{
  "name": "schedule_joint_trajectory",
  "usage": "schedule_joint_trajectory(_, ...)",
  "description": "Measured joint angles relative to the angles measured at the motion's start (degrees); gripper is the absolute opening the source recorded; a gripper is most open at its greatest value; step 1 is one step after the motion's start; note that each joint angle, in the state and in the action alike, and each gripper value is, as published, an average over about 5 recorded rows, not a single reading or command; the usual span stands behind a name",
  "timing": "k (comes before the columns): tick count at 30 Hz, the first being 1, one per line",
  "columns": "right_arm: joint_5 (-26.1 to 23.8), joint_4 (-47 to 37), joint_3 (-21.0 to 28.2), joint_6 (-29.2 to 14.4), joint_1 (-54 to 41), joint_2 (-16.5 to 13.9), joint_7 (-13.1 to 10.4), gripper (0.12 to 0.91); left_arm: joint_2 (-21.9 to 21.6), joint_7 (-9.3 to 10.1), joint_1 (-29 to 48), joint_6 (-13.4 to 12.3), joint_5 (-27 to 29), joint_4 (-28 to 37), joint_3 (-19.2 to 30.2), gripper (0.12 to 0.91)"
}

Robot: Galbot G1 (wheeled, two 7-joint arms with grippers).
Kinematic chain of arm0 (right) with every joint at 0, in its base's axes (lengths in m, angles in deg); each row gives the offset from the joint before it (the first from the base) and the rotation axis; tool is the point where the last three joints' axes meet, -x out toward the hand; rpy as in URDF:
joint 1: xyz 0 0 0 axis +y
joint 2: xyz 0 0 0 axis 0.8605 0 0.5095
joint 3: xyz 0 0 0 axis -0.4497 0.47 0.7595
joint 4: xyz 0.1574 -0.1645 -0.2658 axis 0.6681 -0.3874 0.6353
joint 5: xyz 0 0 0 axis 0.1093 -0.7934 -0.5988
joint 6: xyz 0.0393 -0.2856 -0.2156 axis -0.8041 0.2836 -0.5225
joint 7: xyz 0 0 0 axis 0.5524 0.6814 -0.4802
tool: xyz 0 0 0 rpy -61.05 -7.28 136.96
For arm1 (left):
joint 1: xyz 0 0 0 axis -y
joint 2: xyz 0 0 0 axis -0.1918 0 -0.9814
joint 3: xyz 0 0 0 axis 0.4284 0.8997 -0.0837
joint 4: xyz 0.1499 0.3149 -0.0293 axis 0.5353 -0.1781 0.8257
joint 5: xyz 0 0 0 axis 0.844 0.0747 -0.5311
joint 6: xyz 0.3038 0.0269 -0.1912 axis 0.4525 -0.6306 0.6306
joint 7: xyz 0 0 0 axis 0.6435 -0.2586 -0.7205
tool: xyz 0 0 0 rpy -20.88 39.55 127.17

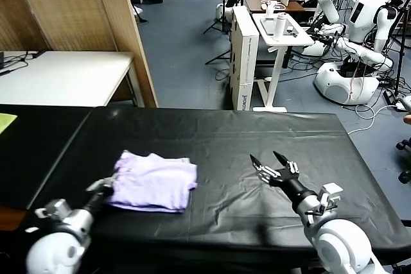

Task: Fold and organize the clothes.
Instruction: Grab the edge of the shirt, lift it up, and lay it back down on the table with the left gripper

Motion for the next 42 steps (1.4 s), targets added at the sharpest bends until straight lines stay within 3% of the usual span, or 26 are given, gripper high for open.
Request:
schedule_joint_trajectory(9,-0.86,-0.95,2.05,0.00,-1.08,1.25,-0.21,0.907,-11.41,0.43,-2.47,-0.73,1.86,-1.95,-9.34,0.154)
schedule_joint_trajectory(16,-1.66,-1.18,2.93,-0.05,-0.81,1.98,-0.21,0.907,-12.21,3.51,-4.06,2.76,0.24,-8.15,-10.20,0.154)
schedule_joint_trajectory(22,-2.37,-1.25,3.35,-0.06,-0.42,2.20,-0.21,0.907,-6.57,8.10,-3.03,7.95,-1.54,-15.56,-1.48,0.154)
schedule_joint_trajectory(25,-2.87,-1.37,3.45,-0.07,-0.12,2.47,-0.19,0.907,-2.26,9.71,-1.60,8.82,-1.66,-17.28,5.15,0.154)
schedule_joint_trajectory(31,-3.80,-1.69,3.62,-0.14,0.27,2.82,-0.09,0.907,6.10,9.50,1.22,7.55,2.93,-15.74,16.57,0.154)
schedule_joint_trajectory(37,-3.85,-2.06,4.52,0.36,-0.59,2.77,-0.31,0.907,11.88,8.66,2.37,5.81,6.59,-11.28,23.32,0.157)
schedule_joint_trajectory(40,-3.03,-2.64,5.73,1.46,-1.50,2.54,-0.76,0.907,13.20,8.47,2.89,5.82,6.94,-10.42,25.03,0.243)
schedule_joint_trajectory(42,-1.55,-3.15,6.97,2.61,-2.31,2.35,-1.64,0.907,13.45,8.36,2.95,5.90,6.83,-10.54,25.62,0.368)
